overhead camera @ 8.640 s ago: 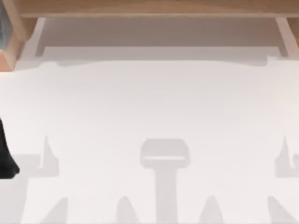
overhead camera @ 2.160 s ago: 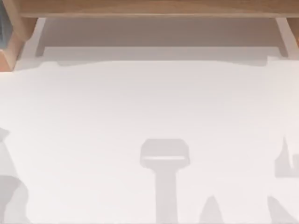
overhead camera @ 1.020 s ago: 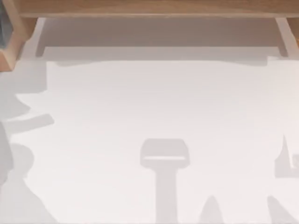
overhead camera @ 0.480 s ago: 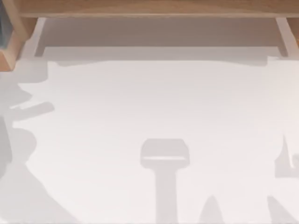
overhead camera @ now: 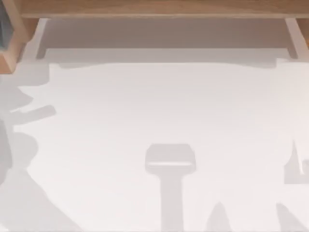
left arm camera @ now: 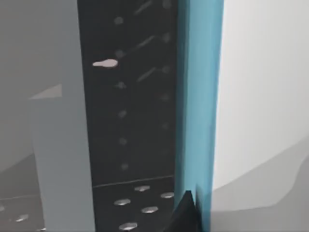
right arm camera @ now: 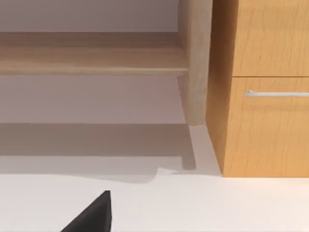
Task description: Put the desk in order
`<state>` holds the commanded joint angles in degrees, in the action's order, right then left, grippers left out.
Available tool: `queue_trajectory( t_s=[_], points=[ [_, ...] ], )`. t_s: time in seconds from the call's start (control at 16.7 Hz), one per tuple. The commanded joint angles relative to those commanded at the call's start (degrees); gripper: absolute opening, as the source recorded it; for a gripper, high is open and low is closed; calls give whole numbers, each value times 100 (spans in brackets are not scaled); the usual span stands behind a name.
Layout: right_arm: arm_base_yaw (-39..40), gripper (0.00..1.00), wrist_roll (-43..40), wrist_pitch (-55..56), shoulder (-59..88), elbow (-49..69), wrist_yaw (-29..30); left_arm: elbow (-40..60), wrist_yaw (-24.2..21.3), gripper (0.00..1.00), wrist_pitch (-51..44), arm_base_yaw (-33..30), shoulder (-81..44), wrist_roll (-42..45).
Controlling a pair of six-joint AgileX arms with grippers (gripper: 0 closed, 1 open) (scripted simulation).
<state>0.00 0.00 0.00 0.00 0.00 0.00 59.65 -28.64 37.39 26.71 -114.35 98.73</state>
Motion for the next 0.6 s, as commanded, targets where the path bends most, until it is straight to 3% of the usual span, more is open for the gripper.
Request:
queue_trajectory(
  t_s=[0.42,0.6],
  points=[
    [0,100,0,0,0,0,0,0,0,98,0,0,0,0],
    [0,100,0,0,0,0,0,0,0,100,0,0,0,0]
  ],
)
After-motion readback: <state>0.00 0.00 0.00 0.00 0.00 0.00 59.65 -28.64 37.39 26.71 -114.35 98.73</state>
